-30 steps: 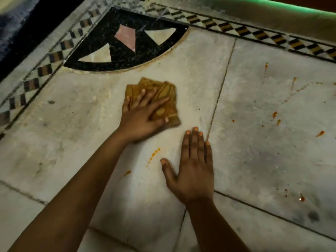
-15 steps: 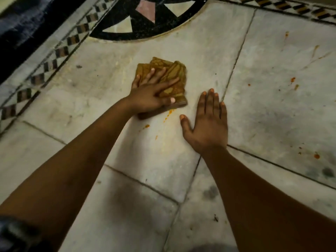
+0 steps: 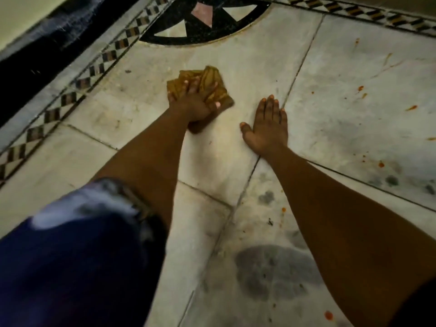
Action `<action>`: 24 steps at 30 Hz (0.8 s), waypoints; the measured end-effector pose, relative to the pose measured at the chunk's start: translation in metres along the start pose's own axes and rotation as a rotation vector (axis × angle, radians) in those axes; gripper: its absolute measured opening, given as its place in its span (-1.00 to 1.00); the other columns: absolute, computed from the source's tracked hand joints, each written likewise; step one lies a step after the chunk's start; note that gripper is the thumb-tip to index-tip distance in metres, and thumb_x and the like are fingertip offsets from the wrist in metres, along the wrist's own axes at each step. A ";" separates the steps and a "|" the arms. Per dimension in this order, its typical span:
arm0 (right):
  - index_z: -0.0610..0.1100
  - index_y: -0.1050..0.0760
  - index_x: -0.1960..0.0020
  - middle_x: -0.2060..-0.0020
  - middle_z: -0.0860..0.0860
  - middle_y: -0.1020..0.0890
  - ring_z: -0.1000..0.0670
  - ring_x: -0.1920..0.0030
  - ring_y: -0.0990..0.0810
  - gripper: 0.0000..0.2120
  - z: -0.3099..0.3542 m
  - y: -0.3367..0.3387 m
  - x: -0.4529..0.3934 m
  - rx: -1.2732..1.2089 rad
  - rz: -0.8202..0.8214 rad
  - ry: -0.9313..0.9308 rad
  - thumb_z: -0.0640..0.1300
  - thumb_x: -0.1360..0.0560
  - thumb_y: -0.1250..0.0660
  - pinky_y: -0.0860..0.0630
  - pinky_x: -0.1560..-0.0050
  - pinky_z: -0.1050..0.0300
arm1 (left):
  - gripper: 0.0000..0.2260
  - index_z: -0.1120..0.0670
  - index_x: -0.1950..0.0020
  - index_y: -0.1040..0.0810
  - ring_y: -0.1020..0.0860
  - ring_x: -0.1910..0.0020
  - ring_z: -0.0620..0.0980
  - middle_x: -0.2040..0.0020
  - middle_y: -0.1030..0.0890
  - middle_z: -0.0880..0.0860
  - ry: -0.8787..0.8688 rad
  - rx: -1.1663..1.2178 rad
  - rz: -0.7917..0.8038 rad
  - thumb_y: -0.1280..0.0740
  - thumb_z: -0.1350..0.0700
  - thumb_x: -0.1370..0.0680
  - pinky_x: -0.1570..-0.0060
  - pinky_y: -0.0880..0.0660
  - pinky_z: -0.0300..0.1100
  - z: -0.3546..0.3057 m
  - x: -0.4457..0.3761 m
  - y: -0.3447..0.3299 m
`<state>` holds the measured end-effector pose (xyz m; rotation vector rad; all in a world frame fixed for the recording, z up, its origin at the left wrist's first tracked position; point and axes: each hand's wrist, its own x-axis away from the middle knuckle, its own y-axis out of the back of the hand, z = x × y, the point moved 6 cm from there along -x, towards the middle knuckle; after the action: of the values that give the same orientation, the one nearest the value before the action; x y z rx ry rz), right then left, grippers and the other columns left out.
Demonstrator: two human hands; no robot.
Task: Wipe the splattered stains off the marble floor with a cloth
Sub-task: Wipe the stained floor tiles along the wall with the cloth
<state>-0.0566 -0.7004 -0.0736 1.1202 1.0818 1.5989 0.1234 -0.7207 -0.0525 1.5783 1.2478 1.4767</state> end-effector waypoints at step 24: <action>-0.27 0.06 -0.52 -0.52 -0.19 0.00 -0.12 -0.53 0.05 -0.34 0.007 -0.009 0.048 -0.002 -0.185 0.058 0.09 -0.55 0.10 0.15 -0.48 0.03 | -0.44 -0.39 -0.43 -0.03 0.00 -0.52 0.16 -0.56 -0.02 0.08 -0.200 -0.083 -0.283 0.06 -0.40 -0.42 -0.40 0.08 0.25 0.044 0.102 -0.040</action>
<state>-0.0586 -0.6507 -0.0712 0.9482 1.1861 1.4937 0.1495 -0.6061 -0.0582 1.3913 1.2195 1.1484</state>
